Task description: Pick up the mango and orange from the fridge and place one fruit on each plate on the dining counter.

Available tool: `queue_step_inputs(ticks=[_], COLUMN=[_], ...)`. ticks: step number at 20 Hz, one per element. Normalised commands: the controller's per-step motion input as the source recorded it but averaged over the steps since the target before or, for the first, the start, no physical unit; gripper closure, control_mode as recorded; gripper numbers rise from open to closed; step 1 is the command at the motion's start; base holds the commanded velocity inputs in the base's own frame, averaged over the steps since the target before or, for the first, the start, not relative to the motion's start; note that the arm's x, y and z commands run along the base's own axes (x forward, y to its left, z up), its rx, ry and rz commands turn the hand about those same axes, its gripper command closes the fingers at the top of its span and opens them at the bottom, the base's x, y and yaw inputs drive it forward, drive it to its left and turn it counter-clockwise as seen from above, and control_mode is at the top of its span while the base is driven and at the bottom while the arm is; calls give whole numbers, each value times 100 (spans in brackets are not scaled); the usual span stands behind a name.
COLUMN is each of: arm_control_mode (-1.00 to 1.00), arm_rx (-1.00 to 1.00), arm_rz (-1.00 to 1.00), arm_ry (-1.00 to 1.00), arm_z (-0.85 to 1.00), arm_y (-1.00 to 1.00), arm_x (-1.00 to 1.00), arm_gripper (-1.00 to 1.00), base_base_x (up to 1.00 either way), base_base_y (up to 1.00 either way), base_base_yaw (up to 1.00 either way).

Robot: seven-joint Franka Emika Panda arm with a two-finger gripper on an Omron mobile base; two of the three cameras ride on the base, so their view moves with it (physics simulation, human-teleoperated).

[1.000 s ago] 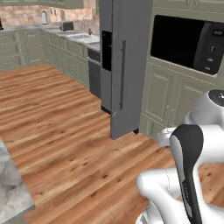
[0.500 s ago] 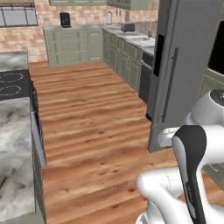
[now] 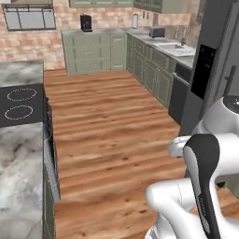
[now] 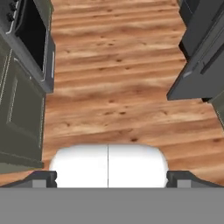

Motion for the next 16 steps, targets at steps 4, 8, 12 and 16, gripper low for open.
queue_step_inputs(ticks=[4, 8, 12, 16], arm_control_mode=[100, 100, 100, 100], arm_rx=[0, 0, 0, 0], arm_rz=[0, 0, 0, 0], arm_ry=[0, 0, 0, 0], arm_z=[0, 0, 0, 0], arm_y=[0, 0, 0, 0], arm_x=[0, 0, 0, 0], arm_gripper=[-100, -100, -100, -100], base_base_x=[87, 79, 73, 69], base_base_y=[35, 49, 54, 56], base_base_yaw=[-27, -48, -56, -57])
